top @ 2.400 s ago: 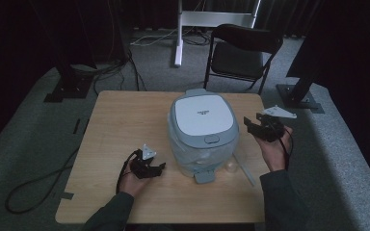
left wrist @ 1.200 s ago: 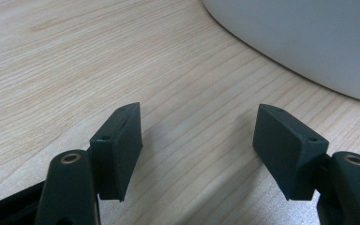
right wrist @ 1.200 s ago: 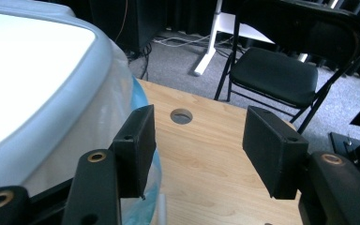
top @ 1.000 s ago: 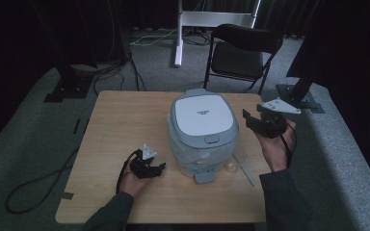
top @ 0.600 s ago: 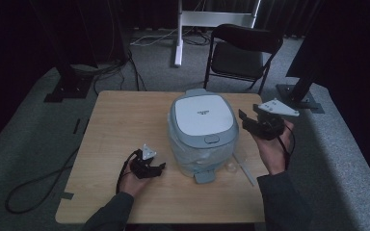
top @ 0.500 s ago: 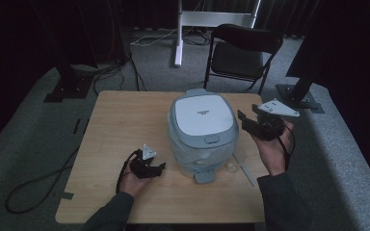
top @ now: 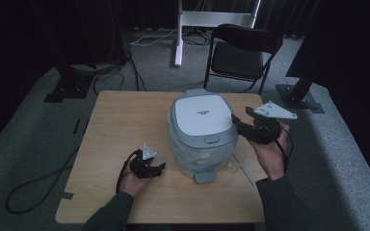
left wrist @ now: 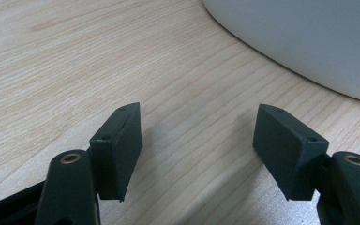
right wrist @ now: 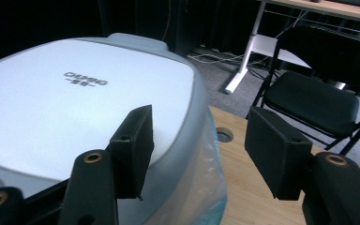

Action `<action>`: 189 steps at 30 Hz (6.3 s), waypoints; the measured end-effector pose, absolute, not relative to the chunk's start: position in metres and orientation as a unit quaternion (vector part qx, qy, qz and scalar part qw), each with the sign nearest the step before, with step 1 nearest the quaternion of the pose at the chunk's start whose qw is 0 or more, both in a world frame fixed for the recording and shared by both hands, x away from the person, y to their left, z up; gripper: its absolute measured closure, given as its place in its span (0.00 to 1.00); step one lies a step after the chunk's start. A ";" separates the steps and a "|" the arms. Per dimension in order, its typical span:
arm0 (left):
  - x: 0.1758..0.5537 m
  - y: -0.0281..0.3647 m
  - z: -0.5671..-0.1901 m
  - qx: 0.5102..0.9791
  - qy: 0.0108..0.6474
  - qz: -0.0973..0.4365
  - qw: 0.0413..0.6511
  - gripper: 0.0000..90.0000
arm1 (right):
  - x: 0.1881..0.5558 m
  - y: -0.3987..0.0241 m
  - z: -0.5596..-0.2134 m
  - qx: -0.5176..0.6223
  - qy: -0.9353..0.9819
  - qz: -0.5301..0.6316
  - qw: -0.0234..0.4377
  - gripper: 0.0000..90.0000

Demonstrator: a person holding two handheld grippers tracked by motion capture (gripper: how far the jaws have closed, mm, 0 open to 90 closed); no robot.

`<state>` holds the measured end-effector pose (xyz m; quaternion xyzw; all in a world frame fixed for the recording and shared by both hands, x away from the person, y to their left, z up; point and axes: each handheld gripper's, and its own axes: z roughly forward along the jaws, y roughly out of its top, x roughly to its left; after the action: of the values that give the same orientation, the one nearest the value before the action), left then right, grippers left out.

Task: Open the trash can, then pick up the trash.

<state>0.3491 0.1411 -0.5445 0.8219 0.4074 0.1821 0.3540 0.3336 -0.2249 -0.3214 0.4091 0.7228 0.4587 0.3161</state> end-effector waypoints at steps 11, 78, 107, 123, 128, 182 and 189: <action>0.349 0.141 -0.544 0.822 0.408 0.182 0.354 0.36 | 0.324 -0.213 -0.321 0.383 0.740 0.459 0.308 0.44; 0.349 0.140 -0.545 0.822 0.407 0.181 0.354 0.35 | 0.292 -0.189 -0.326 0.234 0.811 0.477 0.244 1.00; 0.349 0.140 -0.545 0.822 0.407 0.182 0.353 0.35 | 0.292 -0.192 -0.325 0.225 0.820 0.475 0.225 0.99; 0.349 0.140 -0.545 0.822 0.407 0.182 0.353 0.35 | 0.295 -0.202 -0.322 0.245 0.808 0.483 0.232 0.82; 0.349 0.140 -0.545 0.822 0.407 0.182 0.354 0.35 | 0.298 -0.209 -0.323 0.259 0.803 0.486 0.230 0.79; 0.349 0.140 -0.545 0.822 0.407 0.181 0.354 0.35 | 0.305 -0.268 -0.353 0.358 0.776 0.461 0.238 0.76; 0.349 0.140 -0.545 0.823 0.407 0.181 0.354 0.35 | 0.311 -0.273 -0.363 0.370 0.780 0.450 0.228 0.76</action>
<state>0.3490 0.1399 -0.5446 0.8225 0.4066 0.1809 0.3540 0.3110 -0.2726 -0.3632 0.3699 0.7800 0.4502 0.2281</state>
